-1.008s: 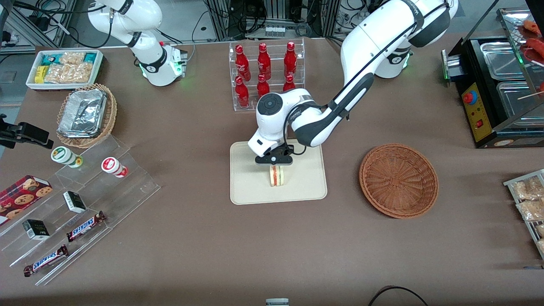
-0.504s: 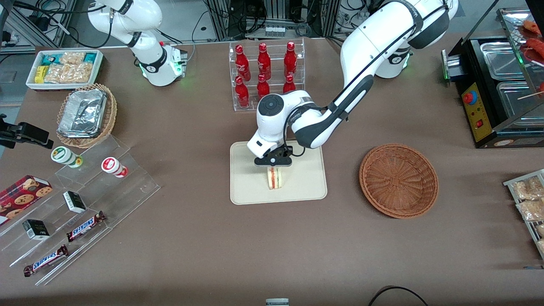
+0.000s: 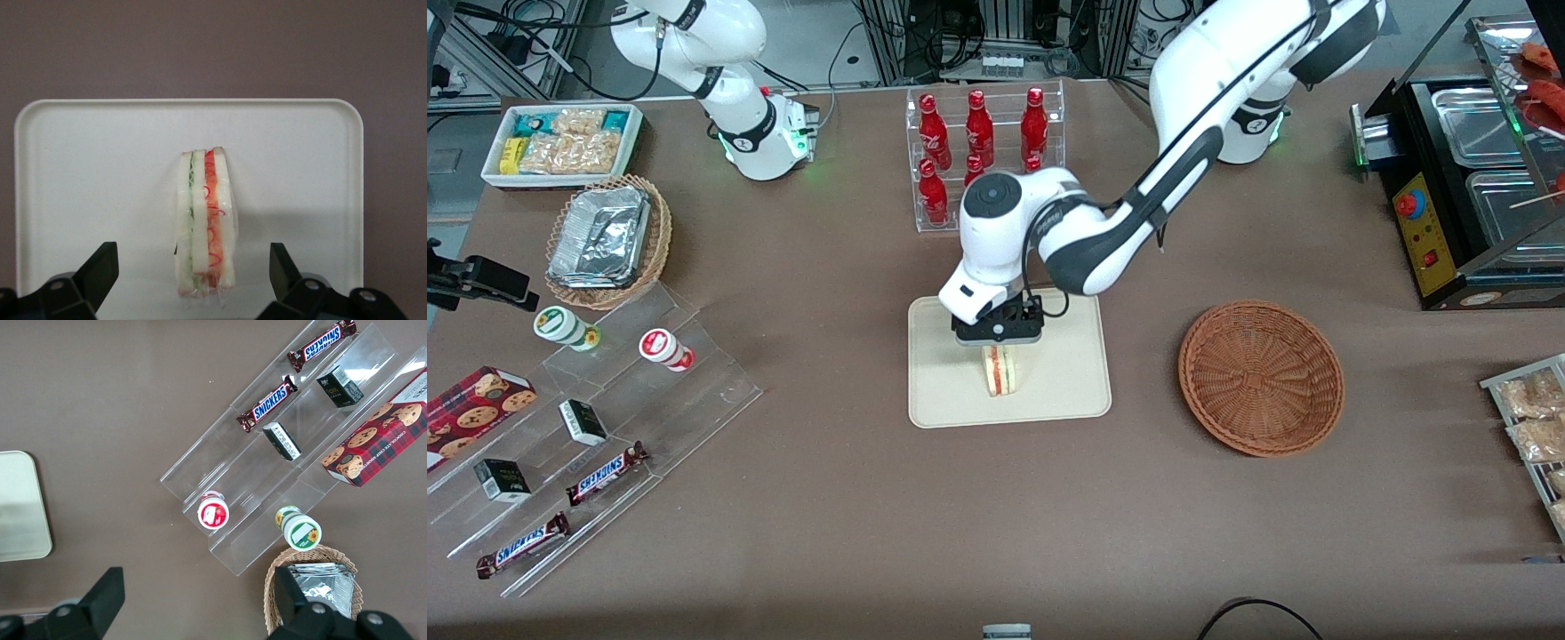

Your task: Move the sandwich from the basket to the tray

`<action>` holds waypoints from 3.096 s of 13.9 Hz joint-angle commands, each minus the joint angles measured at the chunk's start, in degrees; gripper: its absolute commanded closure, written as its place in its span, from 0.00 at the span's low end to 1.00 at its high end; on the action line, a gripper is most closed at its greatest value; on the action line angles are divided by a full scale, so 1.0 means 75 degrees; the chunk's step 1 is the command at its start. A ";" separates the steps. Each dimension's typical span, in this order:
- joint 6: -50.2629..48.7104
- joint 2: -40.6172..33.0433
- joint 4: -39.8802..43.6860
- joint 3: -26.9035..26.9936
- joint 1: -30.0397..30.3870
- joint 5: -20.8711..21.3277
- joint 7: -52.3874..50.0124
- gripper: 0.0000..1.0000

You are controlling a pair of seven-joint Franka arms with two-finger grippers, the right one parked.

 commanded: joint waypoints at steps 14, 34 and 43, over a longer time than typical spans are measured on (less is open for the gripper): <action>-0.3358 -0.3531 -0.0144 0.0061 0.2796 -0.2782 0.3700 0.00; -0.4779 -0.5058 -0.0064 0.3342 0.2835 -0.4178 0.8990 0.00; -0.4791 -0.4670 0.0418 0.4034 0.2753 -0.4131 0.8568 0.00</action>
